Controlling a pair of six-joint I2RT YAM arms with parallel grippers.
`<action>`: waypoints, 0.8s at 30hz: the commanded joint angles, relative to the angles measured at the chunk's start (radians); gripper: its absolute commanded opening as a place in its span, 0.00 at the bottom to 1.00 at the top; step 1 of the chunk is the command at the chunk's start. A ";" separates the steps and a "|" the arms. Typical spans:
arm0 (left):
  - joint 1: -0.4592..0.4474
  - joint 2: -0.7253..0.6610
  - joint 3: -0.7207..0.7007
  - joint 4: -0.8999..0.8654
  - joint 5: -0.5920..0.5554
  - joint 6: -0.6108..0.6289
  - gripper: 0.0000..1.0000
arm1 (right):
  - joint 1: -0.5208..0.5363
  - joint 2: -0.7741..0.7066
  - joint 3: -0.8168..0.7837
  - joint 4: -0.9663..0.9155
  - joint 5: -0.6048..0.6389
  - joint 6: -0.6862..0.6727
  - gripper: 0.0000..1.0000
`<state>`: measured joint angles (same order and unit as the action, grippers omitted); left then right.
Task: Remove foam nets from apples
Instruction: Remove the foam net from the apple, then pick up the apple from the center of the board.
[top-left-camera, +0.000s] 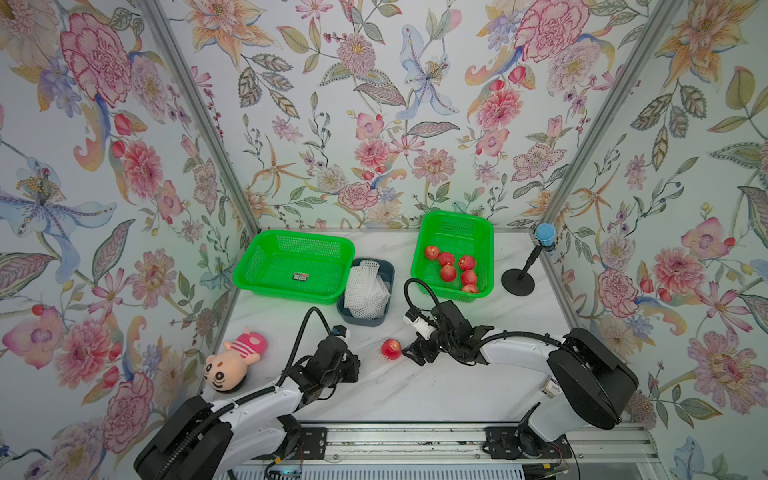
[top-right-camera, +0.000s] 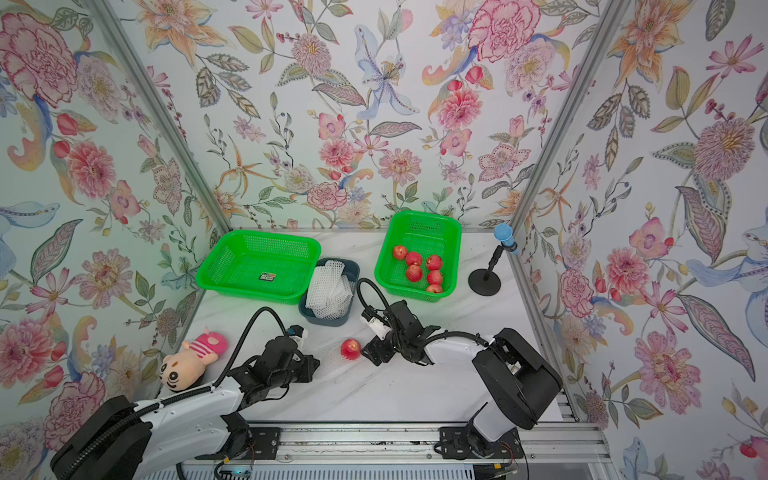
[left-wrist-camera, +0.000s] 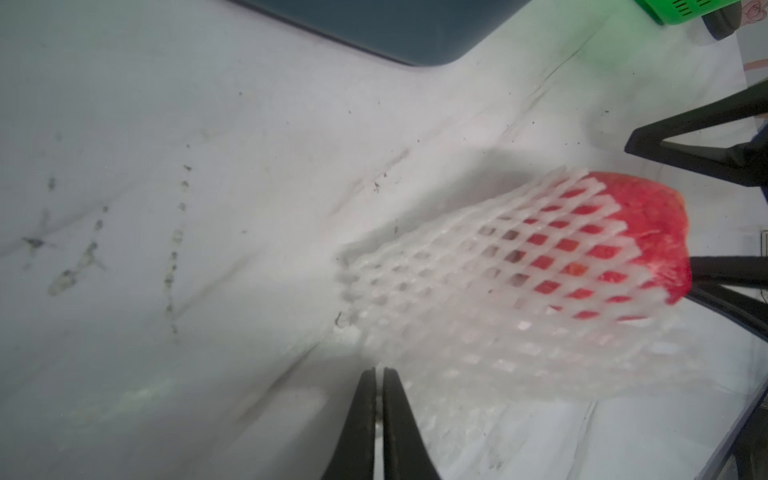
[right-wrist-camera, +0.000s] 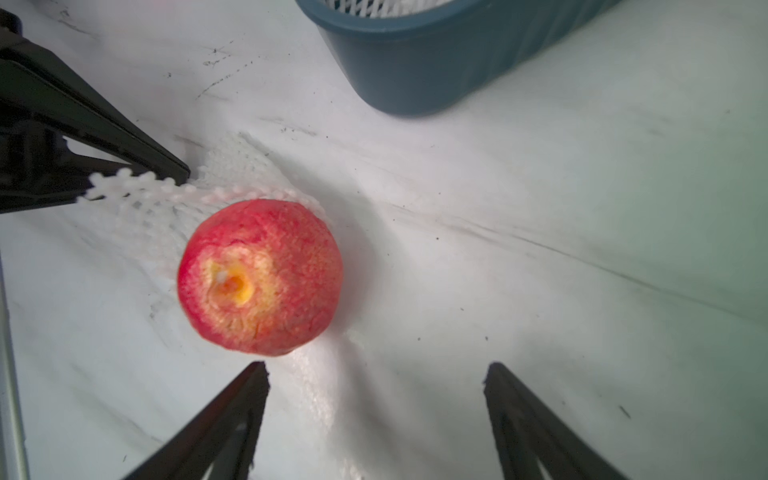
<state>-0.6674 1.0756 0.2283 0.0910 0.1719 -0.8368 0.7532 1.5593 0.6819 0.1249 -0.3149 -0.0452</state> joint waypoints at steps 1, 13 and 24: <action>0.011 0.001 0.028 0.000 -0.008 0.019 0.09 | 0.015 -0.018 0.026 0.018 -0.066 -0.020 0.84; 0.012 -0.004 0.028 -0.001 -0.006 0.017 0.09 | 0.097 0.088 0.143 0.047 0.047 0.050 0.84; 0.013 -0.073 0.020 -0.056 -0.030 0.018 0.09 | 0.104 0.150 0.145 0.033 0.095 0.092 0.77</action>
<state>-0.6666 1.0126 0.2302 0.0631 0.1677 -0.8333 0.8547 1.7035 0.8448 0.1734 -0.2493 0.0345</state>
